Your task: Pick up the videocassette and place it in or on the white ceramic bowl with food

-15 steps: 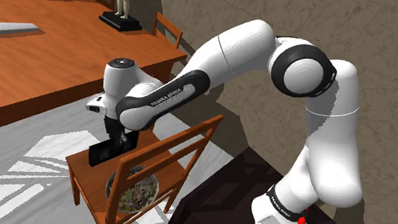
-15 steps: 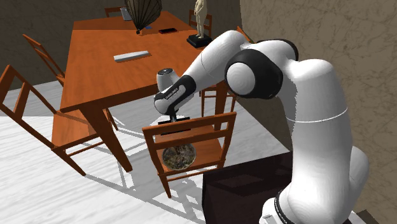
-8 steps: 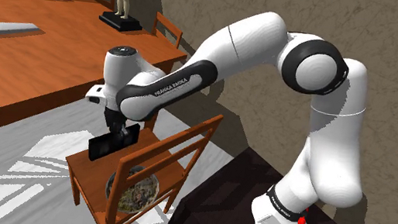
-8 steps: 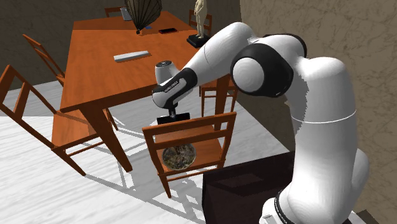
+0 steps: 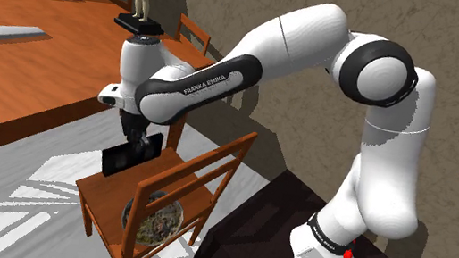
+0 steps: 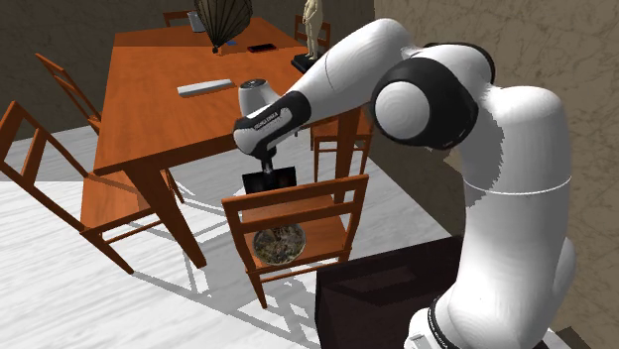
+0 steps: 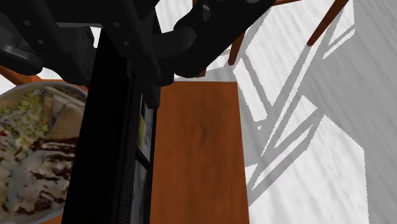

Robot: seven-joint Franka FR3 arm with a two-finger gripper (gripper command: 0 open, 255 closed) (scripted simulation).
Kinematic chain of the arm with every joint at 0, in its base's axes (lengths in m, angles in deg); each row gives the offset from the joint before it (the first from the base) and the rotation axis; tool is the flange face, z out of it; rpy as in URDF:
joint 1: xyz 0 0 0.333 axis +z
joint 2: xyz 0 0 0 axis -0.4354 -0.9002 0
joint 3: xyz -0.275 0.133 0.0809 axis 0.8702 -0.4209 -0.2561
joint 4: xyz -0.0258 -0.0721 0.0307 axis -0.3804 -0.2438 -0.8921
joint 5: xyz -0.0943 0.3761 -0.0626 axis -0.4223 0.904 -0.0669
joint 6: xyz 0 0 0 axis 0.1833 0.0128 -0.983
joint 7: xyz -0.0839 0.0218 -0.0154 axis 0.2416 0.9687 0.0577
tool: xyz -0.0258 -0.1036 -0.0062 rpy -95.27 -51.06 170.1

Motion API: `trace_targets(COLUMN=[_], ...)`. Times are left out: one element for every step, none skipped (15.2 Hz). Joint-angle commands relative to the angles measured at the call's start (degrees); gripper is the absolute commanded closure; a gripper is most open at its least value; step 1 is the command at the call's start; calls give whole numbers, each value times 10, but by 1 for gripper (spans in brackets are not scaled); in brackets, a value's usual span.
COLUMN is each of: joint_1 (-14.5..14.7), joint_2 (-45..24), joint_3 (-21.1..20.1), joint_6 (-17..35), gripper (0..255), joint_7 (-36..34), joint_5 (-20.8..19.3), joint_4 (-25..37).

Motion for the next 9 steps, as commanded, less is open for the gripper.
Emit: trace_targets(joint_1=[-1,3,7,11,15,20,24,28,33], joint_2=[8,25,42,58,74,90,105,121,136], joint_3=[-1,-4,-7,-10,-13,-17,-21,-25,-29], joint_6=[-8,-1,6,13,18,24,29,33,38], gripper=[255,255,255,255,255,255,255,255,255], joint_7=[1,-6,-14,-22,-30,-38,-46,-54,-62], joint_5=[2,3,4,5,6,8,10,12,14], joint_4=[1,-24,-48,-71,-93,-114,-134,-154,-173])
